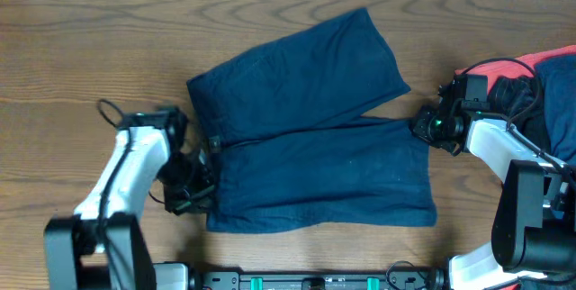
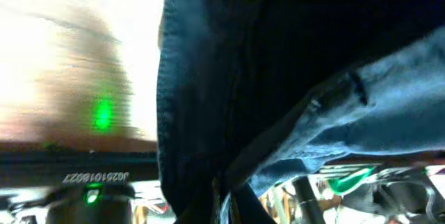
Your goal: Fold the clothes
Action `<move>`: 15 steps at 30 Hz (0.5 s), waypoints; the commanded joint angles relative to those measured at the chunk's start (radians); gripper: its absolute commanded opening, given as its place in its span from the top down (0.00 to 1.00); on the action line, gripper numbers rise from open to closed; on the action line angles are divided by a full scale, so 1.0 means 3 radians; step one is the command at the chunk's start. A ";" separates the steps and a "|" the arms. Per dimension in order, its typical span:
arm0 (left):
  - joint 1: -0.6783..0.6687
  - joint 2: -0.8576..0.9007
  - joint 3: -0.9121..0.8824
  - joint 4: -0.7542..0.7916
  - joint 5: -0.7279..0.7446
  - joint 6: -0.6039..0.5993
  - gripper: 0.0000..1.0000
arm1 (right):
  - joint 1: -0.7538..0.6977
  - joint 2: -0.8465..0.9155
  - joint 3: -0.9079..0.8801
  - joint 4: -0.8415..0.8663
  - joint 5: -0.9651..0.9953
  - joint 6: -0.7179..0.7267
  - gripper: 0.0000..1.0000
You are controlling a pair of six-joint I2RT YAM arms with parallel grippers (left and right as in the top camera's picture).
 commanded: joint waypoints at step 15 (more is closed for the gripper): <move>-0.0135 -0.0179 0.0095 0.0010 -0.0159 -0.0070 0.64 | -0.0165 0.0056 0.0006 -0.0029 -0.0201 -0.0290 0.56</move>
